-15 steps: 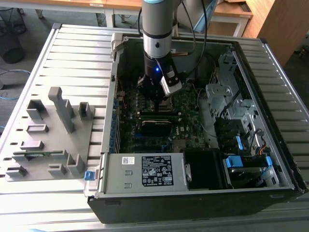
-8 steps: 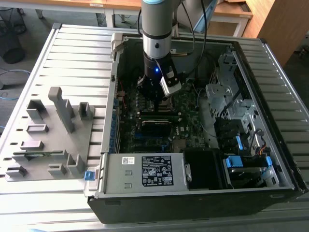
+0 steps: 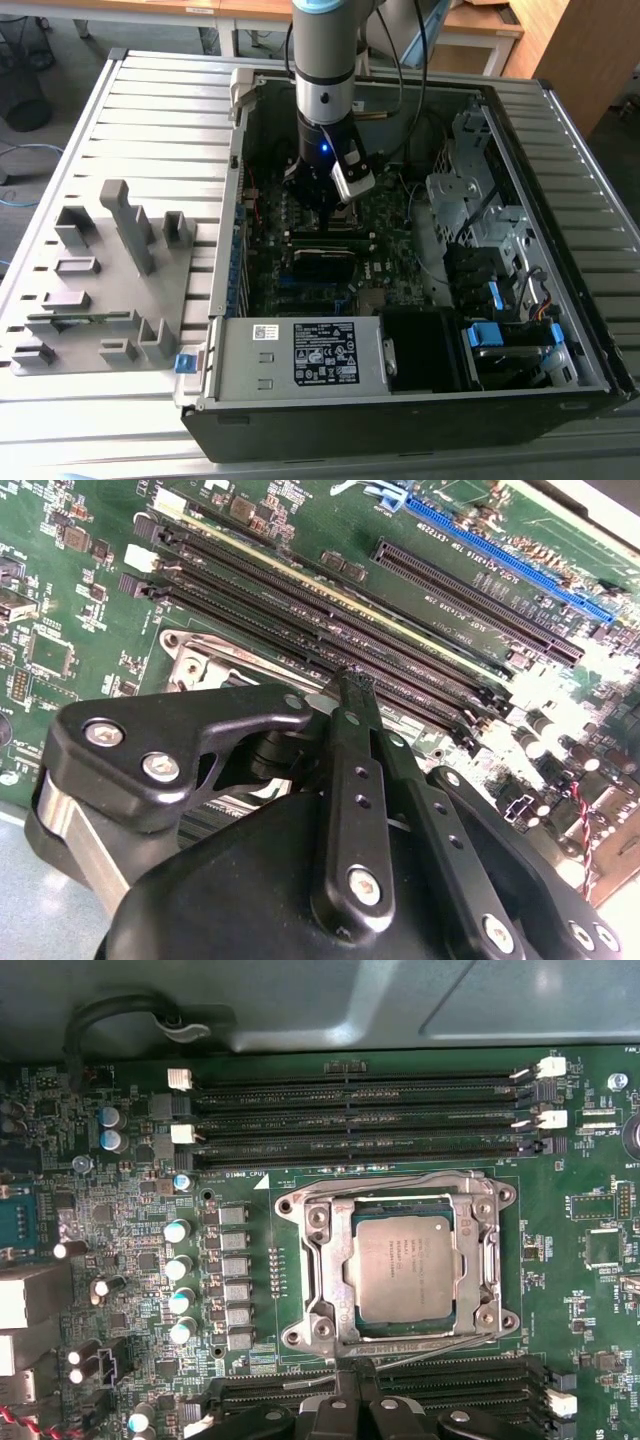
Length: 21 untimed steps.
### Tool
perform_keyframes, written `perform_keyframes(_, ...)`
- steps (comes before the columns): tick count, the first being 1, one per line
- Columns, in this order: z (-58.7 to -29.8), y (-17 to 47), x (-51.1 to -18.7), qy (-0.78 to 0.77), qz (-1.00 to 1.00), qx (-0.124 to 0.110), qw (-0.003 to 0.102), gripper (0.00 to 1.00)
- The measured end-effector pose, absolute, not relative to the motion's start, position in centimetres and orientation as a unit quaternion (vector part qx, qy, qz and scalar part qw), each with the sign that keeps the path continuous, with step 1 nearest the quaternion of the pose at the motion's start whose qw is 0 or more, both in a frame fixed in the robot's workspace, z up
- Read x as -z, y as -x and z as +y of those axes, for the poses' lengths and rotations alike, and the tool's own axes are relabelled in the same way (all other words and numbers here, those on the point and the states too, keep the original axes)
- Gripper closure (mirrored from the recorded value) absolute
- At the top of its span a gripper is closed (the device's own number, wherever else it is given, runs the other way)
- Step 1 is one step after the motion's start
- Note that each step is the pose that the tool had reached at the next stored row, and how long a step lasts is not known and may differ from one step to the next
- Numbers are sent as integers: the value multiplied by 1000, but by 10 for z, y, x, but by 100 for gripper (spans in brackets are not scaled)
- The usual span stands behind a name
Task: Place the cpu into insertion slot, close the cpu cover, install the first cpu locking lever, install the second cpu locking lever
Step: 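Install the second cpu locking lever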
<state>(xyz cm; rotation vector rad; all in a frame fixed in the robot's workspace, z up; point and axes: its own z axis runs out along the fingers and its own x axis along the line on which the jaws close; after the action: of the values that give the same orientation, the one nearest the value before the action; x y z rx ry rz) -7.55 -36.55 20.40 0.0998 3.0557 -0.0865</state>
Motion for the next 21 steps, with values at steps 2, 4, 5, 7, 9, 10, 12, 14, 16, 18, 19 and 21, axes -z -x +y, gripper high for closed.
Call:
perform_keyframes(2, -365, 76, -204, -33, 998, 28, 41, 90)
perform_keyframes(4, -365, 76, -204, -33, 998, 28, 42, 90)
perform_keyframes(5, -365, 76, -204, -33, 998, 28, 41, 90)
perform_keyframes(7, -365, 76, -204, -33, 998, 28, 42, 90)
perform_keyframes(9, -365, 76, -203, -33, 998, 28, 41, 90)
perform_keyframes(10, -365, 76, -203, -33, 998, 28, 41, 90)
perform_keyframes(12, -365, 76, -203, -33, 998, 28, 40, 90)
perform_keyframes(14, -365, 76, -203, -33, 998, 28, 40, 90)
perform_keyframes(16, -365, 76, -203, -33, 998, 28, 40, 90)
perform_keyframes(18, -365, 76, -203, -33, 998, 28, 39, 90)
perform_keyframes(19, -365, 77, -203, -33, 998, 28, 39, 90)
perform_keyframes(21, -365, 78, -203, -33, 998, 28, 39, 90)
